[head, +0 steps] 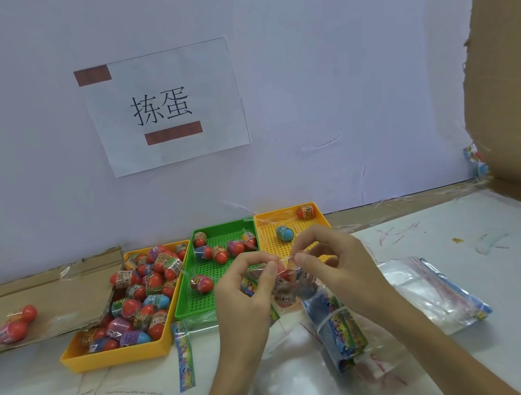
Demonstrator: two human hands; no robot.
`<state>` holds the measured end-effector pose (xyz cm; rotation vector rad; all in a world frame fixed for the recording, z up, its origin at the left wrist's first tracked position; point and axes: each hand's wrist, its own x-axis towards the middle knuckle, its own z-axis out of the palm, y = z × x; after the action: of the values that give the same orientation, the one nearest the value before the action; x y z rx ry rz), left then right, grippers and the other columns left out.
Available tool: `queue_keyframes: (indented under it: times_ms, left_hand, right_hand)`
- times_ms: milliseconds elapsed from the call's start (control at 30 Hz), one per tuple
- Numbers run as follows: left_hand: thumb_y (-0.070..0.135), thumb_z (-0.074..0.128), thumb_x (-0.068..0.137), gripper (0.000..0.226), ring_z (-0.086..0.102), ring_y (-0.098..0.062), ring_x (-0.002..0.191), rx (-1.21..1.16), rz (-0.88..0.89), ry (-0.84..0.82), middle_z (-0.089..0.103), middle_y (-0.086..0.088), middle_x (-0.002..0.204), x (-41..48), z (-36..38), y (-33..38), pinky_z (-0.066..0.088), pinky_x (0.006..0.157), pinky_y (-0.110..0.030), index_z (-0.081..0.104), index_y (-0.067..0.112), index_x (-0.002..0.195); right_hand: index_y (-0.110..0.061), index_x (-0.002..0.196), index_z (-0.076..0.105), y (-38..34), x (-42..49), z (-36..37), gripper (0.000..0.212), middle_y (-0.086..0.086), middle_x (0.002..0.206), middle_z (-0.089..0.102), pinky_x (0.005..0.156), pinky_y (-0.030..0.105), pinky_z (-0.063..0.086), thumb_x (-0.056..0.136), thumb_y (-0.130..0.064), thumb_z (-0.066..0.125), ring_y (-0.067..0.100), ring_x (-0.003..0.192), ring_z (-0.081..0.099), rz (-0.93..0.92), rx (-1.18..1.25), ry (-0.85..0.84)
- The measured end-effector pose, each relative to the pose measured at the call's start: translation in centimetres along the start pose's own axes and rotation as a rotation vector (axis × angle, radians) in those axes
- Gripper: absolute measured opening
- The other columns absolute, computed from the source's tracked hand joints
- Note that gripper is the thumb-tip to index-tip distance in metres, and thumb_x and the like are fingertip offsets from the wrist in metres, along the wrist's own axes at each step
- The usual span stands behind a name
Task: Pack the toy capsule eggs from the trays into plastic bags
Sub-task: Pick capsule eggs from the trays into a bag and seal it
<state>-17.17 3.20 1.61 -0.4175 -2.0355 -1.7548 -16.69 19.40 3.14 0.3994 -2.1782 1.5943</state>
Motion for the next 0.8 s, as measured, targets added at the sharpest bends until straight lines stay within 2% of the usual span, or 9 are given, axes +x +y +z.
queue_keyframes:
  times_ms: [200,367,500,600,667,733,800]
  left_hand:
    - [0.011,0.064,0.099,0.020,0.067,-0.015,0.078,0.005,-0.019,-0.009,0.070,0.011,0.088,-0.25,0.19,-0.13,0.061,0.067,-0.052,0.070,0.027,0.090]
    - [0.011,0.061,0.100,0.017,0.066,-0.010,0.085,-0.025,-0.024,-0.030,0.070,0.010,0.089,-0.17,0.33,-0.02,0.062,0.074,-0.043,0.070,0.023,0.092]
    - [0.015,0.053,0.104,0.013,0.067,-0.013,0.092,-0.117,-0.115,-0.110,0.071,0.006,0.095,-0.26,0.47,-0.12,0.062,0.077,-0.037,0.064,0.015,0.097]
    - [0.029,0.063,0.099,0.012,0.068,-0.019,0.093,-0.180,-0.156,-0.122,0.069,0.003,0.089,-0.23,0.31,-0.19,0.061,0.076,-0.035,0.064,0.017,0.097]
    - [0.035,0.071,0.092,0.012,0.067,-0.014,0.092,-0.116,-0.124,-0.090,0.069,0.005,0.089,0.01,-0.02,-0.33,0.060,0.078,-0.034,0.068,0.023,0.093]
    - [0.026,0.072,0.092,0.005,0.069,-0.013,0.088,-0.123,-0.120,-0.086,0.072,0.004,0.087,0.23,-0.29,-0.34,0.060,0.075,-0.032,0.073,0.026,0.087]
    - [0.017,0.071,0.093,0.012,0.071,-0.016,0.085,-0.169,-0.129,-0.085,0.074,0.002,0.087,0.34,-0.42,-0.33,0.059,0.070,-0.028,0.075,0.024,0.084]
  right_hand:
    - [-0.030,0.087,0.067,0.35,0.09,0.25,0.020,-0.019,0.090,0.066,0.059,0.018,0.056,0.095,-0.012,0.066,0.002,0.091,0.066,0.013,-0.002,-0.005]
    - [-0.022,0.087,0.070,0.68,0.45,-0.03,0.019,-0.011,0.085,0.068,0.066,0.027,0.060,0.096,-0.007,0.062,0.012,0.083,0.067,0.061,0.059,-0.046]
    - [-0.031,0.086,0.068,0.61,0.29,0.07,0.019,-0.017,0.085,0.068,0.067,0.021,0.058,0.096,-0.015,0.066,0.008,0.083,0.067,0.027,-0.007,-0.021]
    - [-0.035,0.087,0.066,0.43,-0.09,0.24,0.016,-0.019,0.088,0.068,0.065,0.021,0.058,0.094,-0.021,0.070,0.007,0.086,0.067,-0.035,-0.029,-0.017]
    - [-0.035,0.087,0.067,0.29,-0.20,0.19,0.014,-0.018,0.090,0.068,0.065,0.026,0.060,0.092,-0.023,0.072,0.009,0.087,0.068,-0.043,-0.002,-0.027]
    - [-0.034,0.084,0.069,0.10,-0.10,0.07,0.016,-0.014,0.089,0.070,0.066,0.029,0.060,0.092,-0.020,0.073,0.012,0.085,0.069,-0.030,0.047,-0.041]
    - [-0.033,0.083,0.071,-0.03,0.01,0.00,0.020,-0.011,0.087,0.071,0.068,0.029,0.060,0.092,-0.015,0.073,0.013,0.081,0.069,-0.011,0.100,-0.057]
